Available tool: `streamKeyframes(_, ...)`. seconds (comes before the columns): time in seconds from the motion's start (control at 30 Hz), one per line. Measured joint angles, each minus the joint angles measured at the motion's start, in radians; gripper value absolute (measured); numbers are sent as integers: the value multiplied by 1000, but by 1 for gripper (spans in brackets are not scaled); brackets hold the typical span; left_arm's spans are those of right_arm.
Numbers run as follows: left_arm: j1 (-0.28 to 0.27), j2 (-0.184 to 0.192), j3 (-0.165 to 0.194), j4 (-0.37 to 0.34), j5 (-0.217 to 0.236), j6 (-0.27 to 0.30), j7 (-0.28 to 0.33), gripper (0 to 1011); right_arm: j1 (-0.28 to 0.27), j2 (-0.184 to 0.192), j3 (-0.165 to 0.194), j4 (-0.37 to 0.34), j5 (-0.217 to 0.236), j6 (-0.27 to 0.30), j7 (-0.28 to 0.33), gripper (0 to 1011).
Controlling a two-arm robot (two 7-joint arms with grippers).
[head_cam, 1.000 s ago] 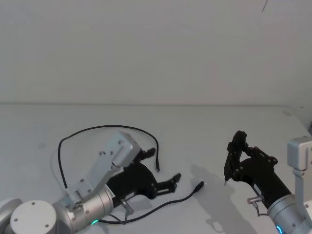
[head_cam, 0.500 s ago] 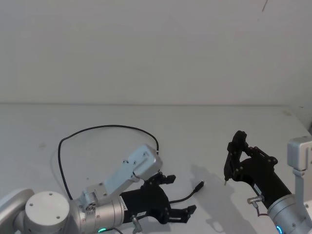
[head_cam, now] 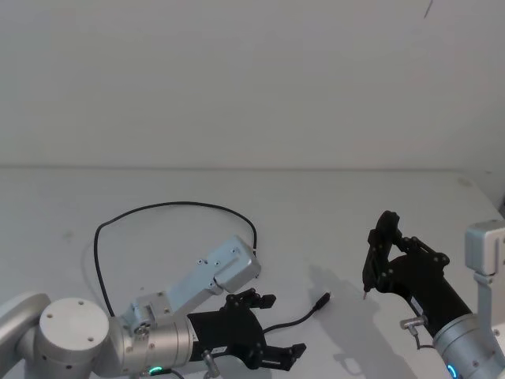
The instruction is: Pick up the data cable with the one hand.
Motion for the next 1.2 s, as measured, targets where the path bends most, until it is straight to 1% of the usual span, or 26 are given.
streamKeyframes(0.37,-11,4,14,22,0,17,-3,1000,0,0,0,0,0,0,0,279)
streamKeyframes(0.53,-11,-4,15,36,3,22,9,890,0,0,0,0,0,0,0,279)
streamKeyframes(0.57,-11,-5,16,38,3,22,11,890,0,0,0,0,0,0,0,279)
streamKeyframes(0.6,-11,-7,16,40,4,22,12,864,0,0,0,0,0,0,0,279)
streamKeyframes(0.63,-11,-10,16,44,5,22,15,816,0,0,0,0,0,0,0,279)
streamKeyframes(0.7,-11,-12,16,48,7,22,17,774,0,0,0,0,0,0,0,279)
streamKeyframes(0.83,-11,-17,16,57,10,22,20,657,0,0,0,0,0,0,0,279)
streamKeyframes(0.87,-10,-19,16,60,11,22,21,599,0,0,0,0,0,0,0,279)
streamKeyframes(0.93,-10,-21,16,63,12,23,22,555,0,0,0,0,0,0,0,279)
streamKeyframes(0.97,-9,-22,16,64,13,23,23,513,0,0,0,0,0,0,0,279)
streamKeyframes(1.07,-7,-27,12,67,15,23,27,431,0,0,0,0,0,0,0,279)
streamKeyframes(1.1,-6,-27,11,67,15,23,27,371,0,0,0,0,0,0,0,279)
streamKeyframes(1.17,-5,-28,9,67,16,23,28,336,0,0,0,0,0,0,0,279)
streamKeyframes(1.2,-4,-29,6,67,16,23,29,293,0,0,0,0,0,0,0,279)
